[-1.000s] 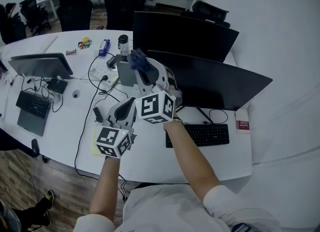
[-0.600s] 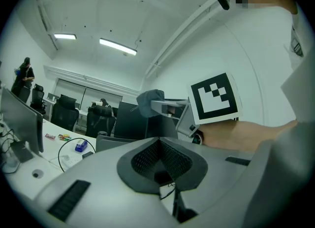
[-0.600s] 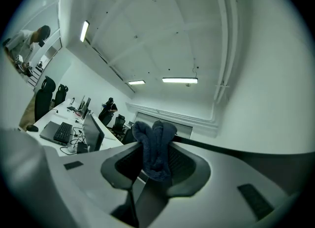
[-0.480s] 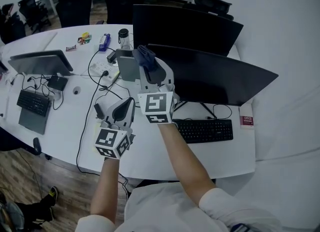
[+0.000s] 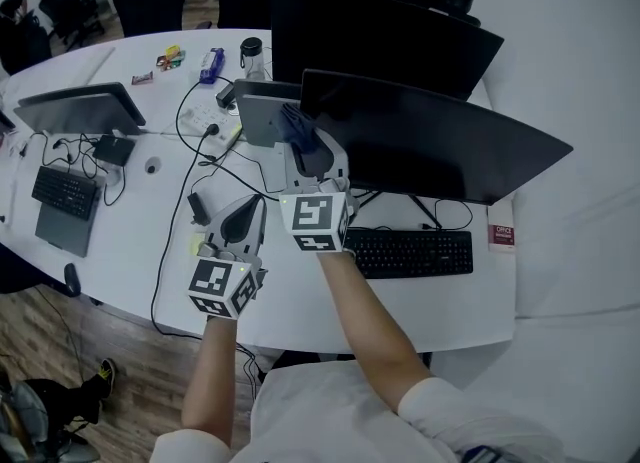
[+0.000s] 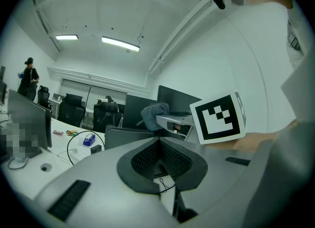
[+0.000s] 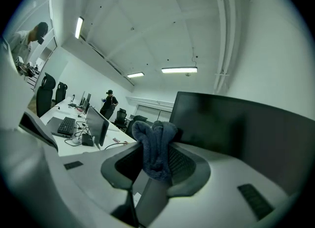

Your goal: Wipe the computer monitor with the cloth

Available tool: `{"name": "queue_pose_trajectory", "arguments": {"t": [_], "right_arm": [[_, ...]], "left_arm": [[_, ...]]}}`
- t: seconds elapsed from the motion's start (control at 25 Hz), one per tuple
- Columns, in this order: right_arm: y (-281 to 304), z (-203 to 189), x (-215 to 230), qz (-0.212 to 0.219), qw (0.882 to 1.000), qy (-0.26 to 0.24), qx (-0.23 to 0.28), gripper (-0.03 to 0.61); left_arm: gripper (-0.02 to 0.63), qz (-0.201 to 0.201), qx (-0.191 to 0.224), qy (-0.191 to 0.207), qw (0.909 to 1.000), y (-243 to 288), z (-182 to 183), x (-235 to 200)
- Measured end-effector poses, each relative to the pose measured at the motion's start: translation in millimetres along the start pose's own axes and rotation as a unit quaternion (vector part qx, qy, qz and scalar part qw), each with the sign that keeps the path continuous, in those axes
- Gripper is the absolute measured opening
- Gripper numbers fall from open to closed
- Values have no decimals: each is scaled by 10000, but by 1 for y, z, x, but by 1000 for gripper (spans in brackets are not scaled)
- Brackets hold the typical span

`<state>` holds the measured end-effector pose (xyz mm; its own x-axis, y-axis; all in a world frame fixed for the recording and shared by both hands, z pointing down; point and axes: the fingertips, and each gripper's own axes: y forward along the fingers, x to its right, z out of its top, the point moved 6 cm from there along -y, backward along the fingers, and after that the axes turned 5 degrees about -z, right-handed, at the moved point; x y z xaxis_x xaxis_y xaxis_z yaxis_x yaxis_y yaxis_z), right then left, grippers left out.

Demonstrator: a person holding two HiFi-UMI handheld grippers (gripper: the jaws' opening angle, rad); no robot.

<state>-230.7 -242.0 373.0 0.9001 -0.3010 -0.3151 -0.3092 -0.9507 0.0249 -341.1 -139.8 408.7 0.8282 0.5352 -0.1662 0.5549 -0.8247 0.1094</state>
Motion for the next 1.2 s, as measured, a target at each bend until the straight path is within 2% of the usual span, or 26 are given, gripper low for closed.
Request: {"name": "queue_pose_trajectory", "arguments": {"t": [0.36, 0.76, 1.08, 1.2], "right_arm": [[-3, -51, -17, 88, 9995, 26, -289, 144], [-3, -107, -40, 152, 9975, -40, -683, 144], [0, -144, -56, 197, 9947, -253, -973, 144], [0, -157, -63, 183, 9926, -555, -1067, 144]], "left_arm": [[11, 6, -191, -150, 9997, 3, -36, -5], [11, -78, -345, -137, 9993, 12, -61, -13], [11, -151, -469, -239, 9985, 19, -81, -18], [11, -170, -511, -294, 9981, 21, -89, -20]]}}
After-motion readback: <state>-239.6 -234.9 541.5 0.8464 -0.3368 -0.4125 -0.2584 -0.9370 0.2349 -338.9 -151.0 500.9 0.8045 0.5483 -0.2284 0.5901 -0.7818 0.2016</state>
